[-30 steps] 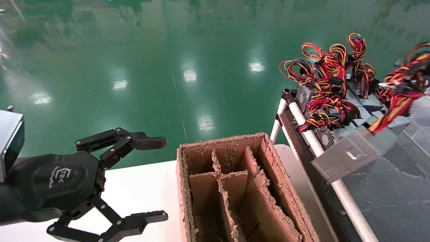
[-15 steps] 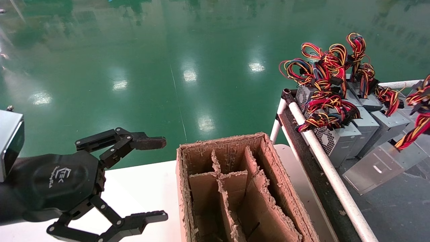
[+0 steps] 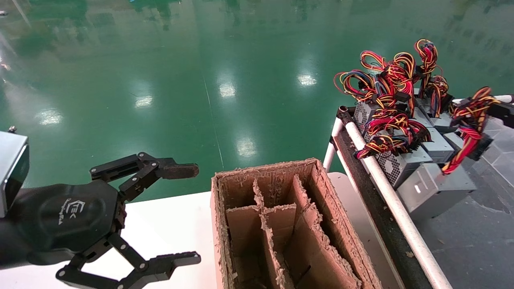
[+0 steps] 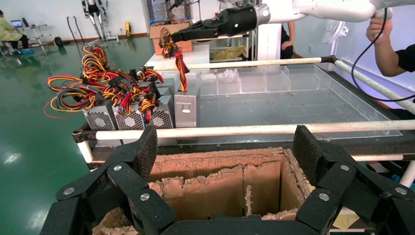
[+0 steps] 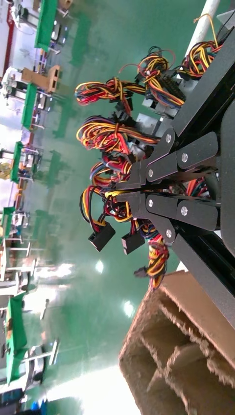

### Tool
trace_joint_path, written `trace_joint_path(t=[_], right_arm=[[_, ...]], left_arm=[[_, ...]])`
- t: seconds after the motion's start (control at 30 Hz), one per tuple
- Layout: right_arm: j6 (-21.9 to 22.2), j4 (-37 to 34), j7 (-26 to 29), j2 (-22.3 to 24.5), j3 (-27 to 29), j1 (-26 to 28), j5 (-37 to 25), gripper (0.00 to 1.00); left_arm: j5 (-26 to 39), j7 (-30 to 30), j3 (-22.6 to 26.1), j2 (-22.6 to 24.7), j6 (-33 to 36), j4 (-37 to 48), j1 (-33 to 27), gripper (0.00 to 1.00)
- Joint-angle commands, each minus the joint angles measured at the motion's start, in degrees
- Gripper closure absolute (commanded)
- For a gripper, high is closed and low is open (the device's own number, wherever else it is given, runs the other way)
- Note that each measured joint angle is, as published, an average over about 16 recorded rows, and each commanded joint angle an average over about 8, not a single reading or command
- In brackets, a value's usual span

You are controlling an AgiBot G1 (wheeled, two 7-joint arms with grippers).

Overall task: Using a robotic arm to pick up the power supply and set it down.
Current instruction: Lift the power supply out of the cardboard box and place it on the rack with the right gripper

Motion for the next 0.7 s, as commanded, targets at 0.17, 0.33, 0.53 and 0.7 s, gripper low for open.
trace_joint_path(t=[0.17, 0.33, 0.53, 0.7], right_arm=[[1.03, -3.28, -0.63, -2.50, -1.60, 3.39, -3.04, 0.11], [0.59, -6.02, -0.91, -3.78, -2.36, 5.40, -4.35, 0.00], [-0.47, -8.22, -1.14, -4.59, -3.30, 7.60, -5.90, 0.00], [-1.03, -9.73, -1.17, -5.01, -3.99, 9.32, -7.07, 0.00]], left_arm=[[-0.01, 0.01, 0.02, -0.01, -0.01, 0.00, 0.00, 0.00], [-0.02, 0.02, 0.04, -0.01, -0.02, 0.00, -0.01, 0.00], [-0.04, 0.03, 0.06, -0.02, -0.02, 0.00, -0.01, 0.00], [-0.05, 0.04, 0.07, -0.03, -0.03, 0.00, -0.02, 0.00]])
